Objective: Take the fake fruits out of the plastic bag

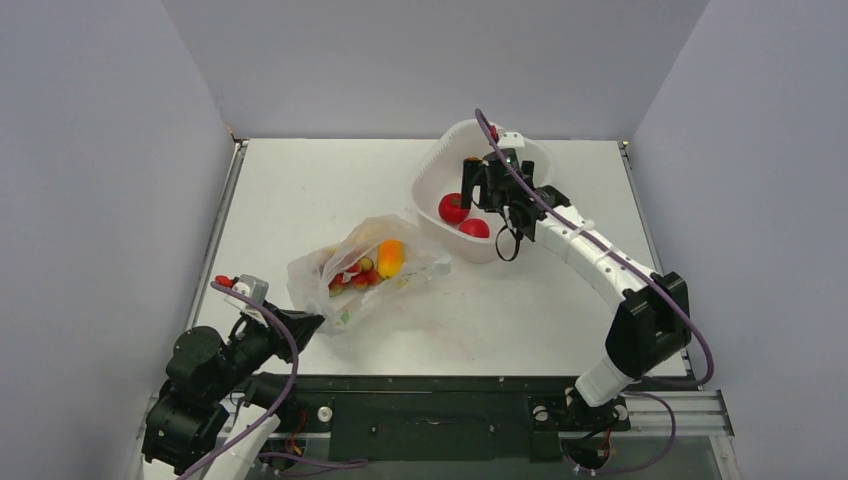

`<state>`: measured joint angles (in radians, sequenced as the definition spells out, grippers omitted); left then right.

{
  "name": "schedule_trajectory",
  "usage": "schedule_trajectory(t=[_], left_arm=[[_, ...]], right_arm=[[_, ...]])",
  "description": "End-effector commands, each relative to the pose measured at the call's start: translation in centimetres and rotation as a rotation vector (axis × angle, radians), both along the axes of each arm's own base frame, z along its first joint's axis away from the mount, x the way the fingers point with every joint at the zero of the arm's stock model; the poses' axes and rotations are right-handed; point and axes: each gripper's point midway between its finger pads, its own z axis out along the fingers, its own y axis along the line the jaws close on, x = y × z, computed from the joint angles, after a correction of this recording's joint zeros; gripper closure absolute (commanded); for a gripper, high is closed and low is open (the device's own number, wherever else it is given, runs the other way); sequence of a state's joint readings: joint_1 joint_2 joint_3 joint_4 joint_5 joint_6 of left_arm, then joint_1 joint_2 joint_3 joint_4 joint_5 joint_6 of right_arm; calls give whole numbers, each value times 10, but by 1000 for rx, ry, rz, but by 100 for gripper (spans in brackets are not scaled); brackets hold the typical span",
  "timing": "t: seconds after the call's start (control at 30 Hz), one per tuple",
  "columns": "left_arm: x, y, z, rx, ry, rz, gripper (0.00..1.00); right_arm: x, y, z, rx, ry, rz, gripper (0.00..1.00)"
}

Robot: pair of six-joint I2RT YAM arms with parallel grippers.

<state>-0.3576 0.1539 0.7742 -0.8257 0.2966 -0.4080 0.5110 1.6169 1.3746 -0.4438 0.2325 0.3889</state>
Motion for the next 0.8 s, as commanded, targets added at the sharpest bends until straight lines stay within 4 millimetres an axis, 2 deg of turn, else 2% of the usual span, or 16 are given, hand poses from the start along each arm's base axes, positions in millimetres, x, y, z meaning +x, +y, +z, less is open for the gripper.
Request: schedule_trajectory(t=[0.0, 0.03, 0.07, 0.13, 0.2, 0.23, 0.33, 0.4, 0.57, 0.67, 0.77], left_arm=[[3, -4, 6, -1, -35, -24, 100], [3, -4, 7, -1, -35, -25, 100], [3, -4, 7, -1, -35, -25, 100], [3, -5, 6, -1, -31, -25, 100], [4, -5, 5, 2, -24, -27, 100], [4, -5, 5, 3, -23, -28, 100], [3, -6, 5, 4, -23, -36, 100], [3, -6, 5, 4, -23, -39, 100], [1, -8, 5, 4, -23, -51, 100], [1, -7, 5, 5, -24, -50, 100], [1, -7, 5, 5, -24, -48, 100]], right_arm=[[-19, 9, 75, 57, -167, 40, 10], [-29, 18, 92, 77, -210, 76, 10], [-35, 24, 102, 89, -233, 101, 10], [-63, 53, 135, 127, -321, 215, 11], [-87, 74, 156, 155, -372, 301, 13], [-95, 80, 162, 161, -388, 328, 14], [-132, 112, 186, 242, -442, 454, 18], [-155, 133, 192, 300, -446, 533, 21], [-203, 188, 186, 469, -377, 699, 30], [-226, 221, 164, 517, -311, 772, 34], [-238, 242, 137, 490, -245, 811, 45]])
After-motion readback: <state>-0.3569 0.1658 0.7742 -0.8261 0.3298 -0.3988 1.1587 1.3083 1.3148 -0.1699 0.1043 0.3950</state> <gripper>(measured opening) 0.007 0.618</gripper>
